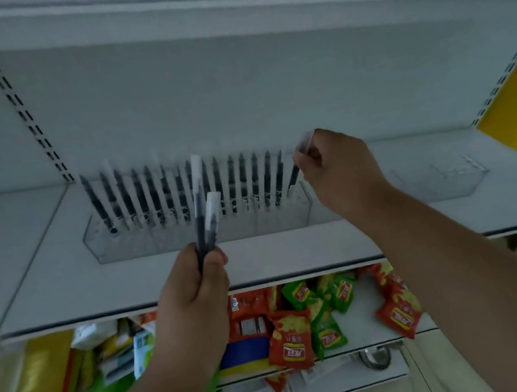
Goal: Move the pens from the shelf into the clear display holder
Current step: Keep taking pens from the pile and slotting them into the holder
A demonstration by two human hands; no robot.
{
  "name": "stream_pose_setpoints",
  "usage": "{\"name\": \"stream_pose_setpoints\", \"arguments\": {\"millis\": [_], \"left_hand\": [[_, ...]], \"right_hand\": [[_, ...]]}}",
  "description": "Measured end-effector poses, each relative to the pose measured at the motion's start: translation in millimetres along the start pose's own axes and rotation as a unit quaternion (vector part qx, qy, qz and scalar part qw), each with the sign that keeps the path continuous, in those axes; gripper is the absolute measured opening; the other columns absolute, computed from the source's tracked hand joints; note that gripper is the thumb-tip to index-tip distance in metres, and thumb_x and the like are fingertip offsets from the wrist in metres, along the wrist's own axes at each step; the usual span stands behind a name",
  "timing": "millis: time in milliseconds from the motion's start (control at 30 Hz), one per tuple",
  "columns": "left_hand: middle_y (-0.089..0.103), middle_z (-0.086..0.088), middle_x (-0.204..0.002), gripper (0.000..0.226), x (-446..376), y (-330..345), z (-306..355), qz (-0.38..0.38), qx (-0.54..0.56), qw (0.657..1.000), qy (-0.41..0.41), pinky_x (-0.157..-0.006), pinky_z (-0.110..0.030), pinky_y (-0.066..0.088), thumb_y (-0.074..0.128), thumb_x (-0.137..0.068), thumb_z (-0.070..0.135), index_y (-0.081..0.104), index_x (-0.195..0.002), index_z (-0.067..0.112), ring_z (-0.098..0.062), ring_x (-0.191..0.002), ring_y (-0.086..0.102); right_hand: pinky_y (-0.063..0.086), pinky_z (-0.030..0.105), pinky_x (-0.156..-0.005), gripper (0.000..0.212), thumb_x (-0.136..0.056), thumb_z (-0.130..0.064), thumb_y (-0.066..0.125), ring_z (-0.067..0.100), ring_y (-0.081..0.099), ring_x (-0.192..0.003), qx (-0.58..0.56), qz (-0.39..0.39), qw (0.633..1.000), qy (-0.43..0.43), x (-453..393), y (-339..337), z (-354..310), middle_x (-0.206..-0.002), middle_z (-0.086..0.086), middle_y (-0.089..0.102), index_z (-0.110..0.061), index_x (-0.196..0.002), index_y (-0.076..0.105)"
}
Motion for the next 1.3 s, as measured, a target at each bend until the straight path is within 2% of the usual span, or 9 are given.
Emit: {"name": "stream_pose_setpoints", "arguments": {"millis": [133, 267, 433, 567, 667, 833, 933, 1067, 1300], "left_hand": [[0.042, -0.001, -0.066, 0.030, 3, 5, -4, 0.012, 0.039, 0.999, -0.022, -0.064, -0.046, 0.030, 0.053, -0.072, 0.059, 0.060, -0.080, 0.031, -0.026, -0.066, 0.035], [0.040, 0.001, -0.061, 0.029, 7, 14, -5, 0.008, 0.033, 0.999, -0.014, -0.061, -0.045, 0.030, 0.051, -0.074, 0.058, 0.060, -0.080, 0.031, -0.023, -0.058, 0.032], [0.040, 0.003, -0.061, 0.025, 4, 17, 2, 0.013, 0.032, 0.999, -0.011, -0.053, -0.036, 0.026, 0.047, -0.100, 0.031, 0.058, -0.078, 0.028, -0.019, -0.055, 0.031], [0.039, 0.005, -0.059, 0.029, 2, 20, 7, 0.007, 0.063, 0.998, -0.014, -0.053, -0.032, 0.023, 0.042, -0.104, 0.016, 0.058, -0.080, 0.023, -0.015, -0.054, 0.030], [0.038, 0.005, -0.058, 0.024, -1, 25, 11, -0.009, 0.069, 0.998, -0.011, -0.053, -0.033, 0.023, 0.041, -0.104, 0.016, 0.057, -0.086, 0.018, -0.016, -0.053, 0.029], [0.037, -0.001, -0.057, 0.019, 3, 24, 20, -0.050, 0.035, 0.998, -0.006, -0.046, -0.029, 0.025, 0.044, -0.102, 0.019, 0.057, -0.092, 0.009, -0.015, -0.049, 0.028], [0.037, -0.009, -0.061, 0.020, 5, 4, 25, -0.047, 0.038, 0.998, 0.009, -0.044, -0.025, 0.030, 0.043, -0.103, 0.015, 0.056, -0.093, 0.004, -0.014, -0.048, 0.032], [0.041, 0.003, -0.054, 0.022, -4, -47, 18, 0.014, 0.034, 0.999, 0.006, -0.046, -0.025, 0.029, 0.043, -0.103, 0.015, 0.057, -0.089, 0.006, -0.014, -0.050, 0.035], [0.042, 0.004, -0.060, 0.029, -25, -133, 14, 0.062, -0.007, 0.997, 0.044, -0.053, -0.037, 0.030, 0.044, -0.103, 0.020, 0.053, -0.079, 0.032, -0.018, -0.054, 0.036]], "right_hand": [[0.028, 0.023, -0.051, 0.035, -0.100, -0.030, 0.052, 0.004, 0.041, -0.059, 0.011, -0.007, 1.000, -0.026, -10, 3, -4, -0.066, -0.008, 0.045, -0.023, -0.069, 0.037], [0.029, 0.028, -0.058, 0.037, -0.100, -0.031, 0.052, 0.011, 0.043, -0.064, 0.043, -0.054, 0.997, -0.028, -14, 11, 0, -0.065, -0.009, 0.044, -0.025, -0.067, 0.037], [0.037, 0.026, -0.063, 0.026, -0.095, -0.042, 0.059, 0.014, 0.054, -0.076, 0.019, -0.067, 0.998, -0.003, -6, 14, 8, -0.081, -0.005, 0.057, -0.017, -0.095, 0.053], [0.046, 0.024, -0.062, 0.025, -0.092, -0.046, 0.061, 0.004, 0.056, -0.071, -0.067, 0.014, 0.998, -0.009, 22, -7, -3, -0.078, -0.010, 0.059, -0.022, -0.092, 0.055], [0.044, 0.013, -0.058, 0.019, -0.090, -0.045, 0.062, -0.001, 0.056, -0.066, -0.198, -0.053, 0.978, -0.031, 46, 2, -26, -0.074, -0.013, 0.062, -0.027, -0.086, 0.064], [0.048, 0.021, -0.055, 0.012, -0.091, -0.029, 0.066, 0.004, 0.055, -0.055, -0.321, -0.145, 0.935, -0.036, 60, 29, -61, -0.065, -0.009, 0.061, -0.021, -0.082, 0.064], [0.049, 0.018, -0.055, 0.012, -0.093, -0.022, 0.065, 0.006, 0.060, -0.056, -0.355, -0.163, 0.920, -0.038, 62, 39, -80, -0.064, -0.007, 0.062, -0.014, -0.084, 0.063], [0.043, 0.014, -0.052, 0.014, -0.095, -0.014, 0.061, 0.006, 0.058, -0.054, -0.435, -0.127, 0.891, -0.017, 57, 53, -112, -0.065, 0.000, 0.061, -0.002, -0.087, 0.060], [0.045, 0.025, -0.057, 0.019, -0.093, -0.017, 0.064, 0.012, 0.062, -0.058, -0.441, -0.096, 0.892, 0.000, 49, 90, -188, -0.064, 0.000, 0.063, -0.001, -0.085, 0.061]]}}
Point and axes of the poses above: each hand's wrist, its own x-axis away from the middle knuckle, its own y-axis out of the palm, z = x × y, the point moved 6 cm from there along -x, towards the middle knuckle
